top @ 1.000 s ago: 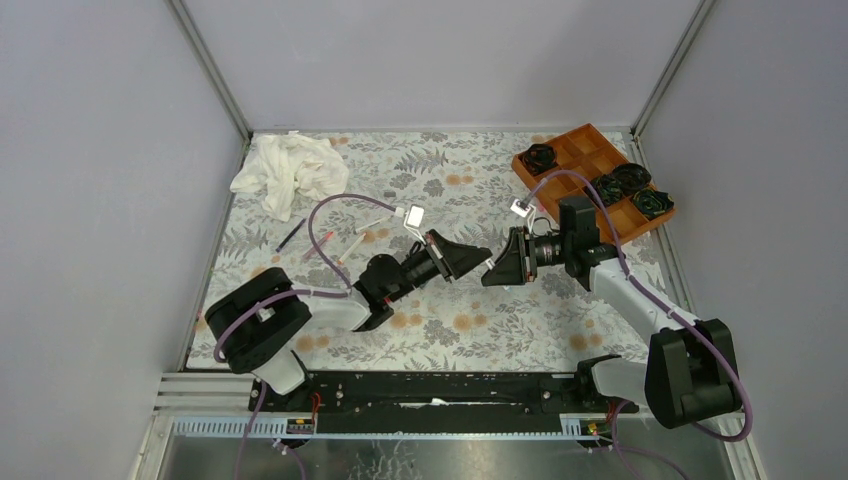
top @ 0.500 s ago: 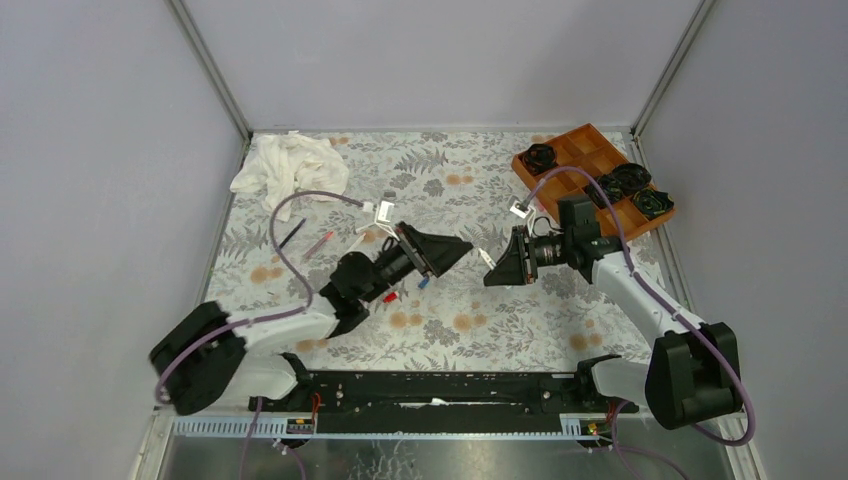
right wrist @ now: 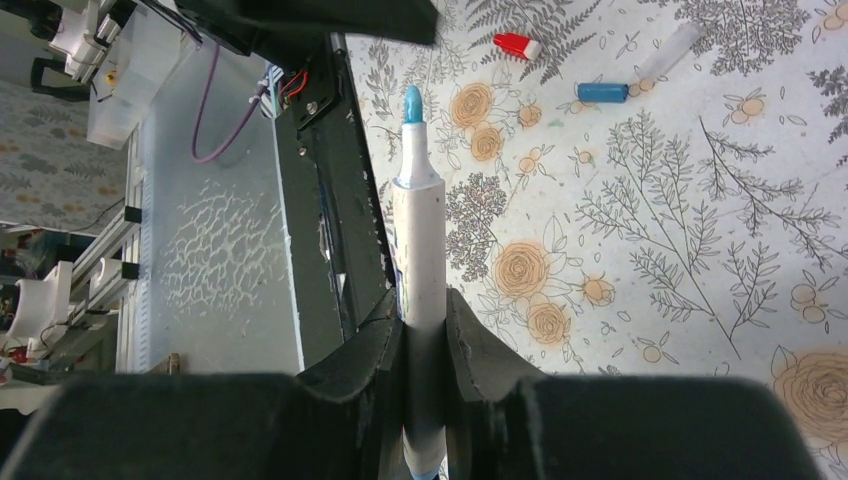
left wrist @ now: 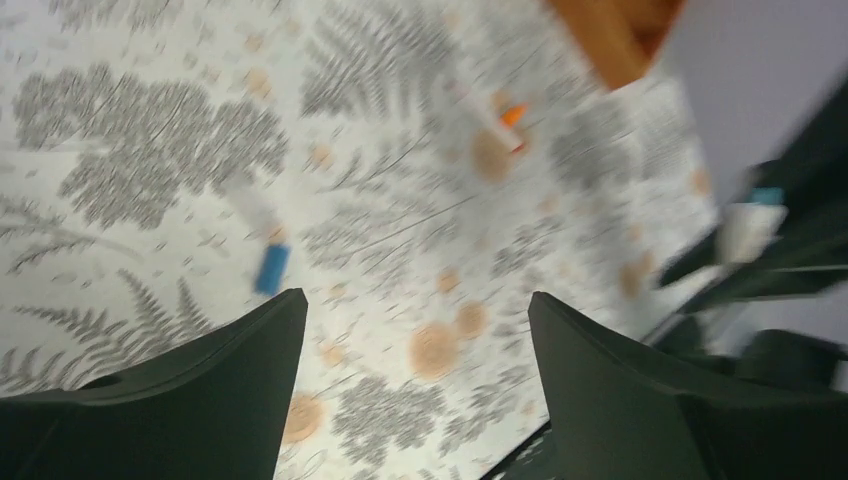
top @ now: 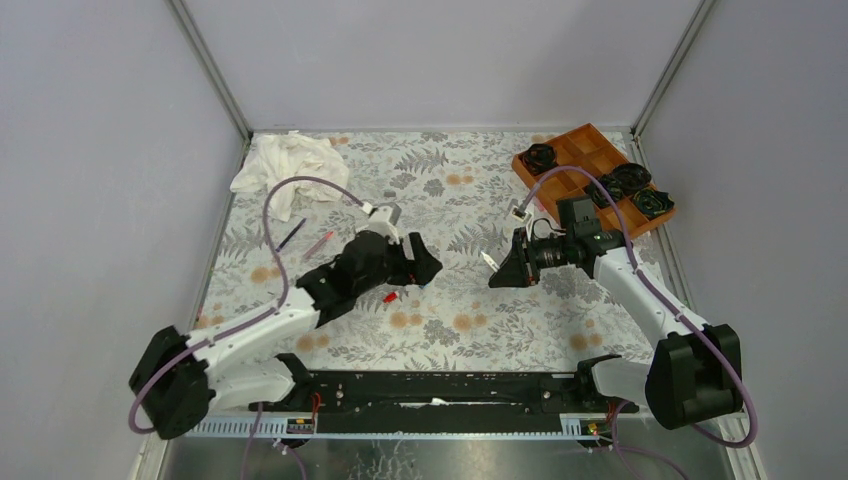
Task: Insert the pens into the pen caps
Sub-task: Pick up the pen from the center of the board, then insert the pen cap onto the pen.
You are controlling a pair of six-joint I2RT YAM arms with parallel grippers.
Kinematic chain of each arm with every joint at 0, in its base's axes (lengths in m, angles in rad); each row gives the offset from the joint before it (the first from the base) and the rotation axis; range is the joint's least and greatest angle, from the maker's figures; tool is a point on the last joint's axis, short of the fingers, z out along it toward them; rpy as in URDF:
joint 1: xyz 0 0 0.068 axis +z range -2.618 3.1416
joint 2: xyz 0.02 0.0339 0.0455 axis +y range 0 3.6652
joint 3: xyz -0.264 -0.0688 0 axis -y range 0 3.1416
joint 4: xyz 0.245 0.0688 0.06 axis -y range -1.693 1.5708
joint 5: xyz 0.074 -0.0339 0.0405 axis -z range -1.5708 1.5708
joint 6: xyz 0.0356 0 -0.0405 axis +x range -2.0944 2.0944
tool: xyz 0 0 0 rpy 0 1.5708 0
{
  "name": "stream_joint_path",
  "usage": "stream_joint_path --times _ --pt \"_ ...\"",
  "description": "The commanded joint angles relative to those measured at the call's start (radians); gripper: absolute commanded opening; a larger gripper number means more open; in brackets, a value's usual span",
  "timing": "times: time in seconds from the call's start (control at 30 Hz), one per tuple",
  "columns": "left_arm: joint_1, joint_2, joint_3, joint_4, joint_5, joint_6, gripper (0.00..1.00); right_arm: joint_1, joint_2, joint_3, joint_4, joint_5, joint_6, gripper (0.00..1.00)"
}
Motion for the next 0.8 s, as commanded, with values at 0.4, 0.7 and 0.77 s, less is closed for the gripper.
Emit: stream_joint_path --times 0.4,0.7,0.77 --pt "-0.032 0.704 0.538 -0.645 -0.097 0.357 0.46 0.000 0.005 0.045 -0.037 0.050 -0.043 0.00" --pt "-0.027 0.808 0.622 -0.712 -0.098 0.422 0.42 -0.001 0.011 0.047 -0.043 0.047 -0.046 0.00" --pt "-0.024 0.820 0.628 -0.709 -0.087 0.426 0.41 -0.001 0.010 0.048 -0.045 0.047 -0.049 0.00"
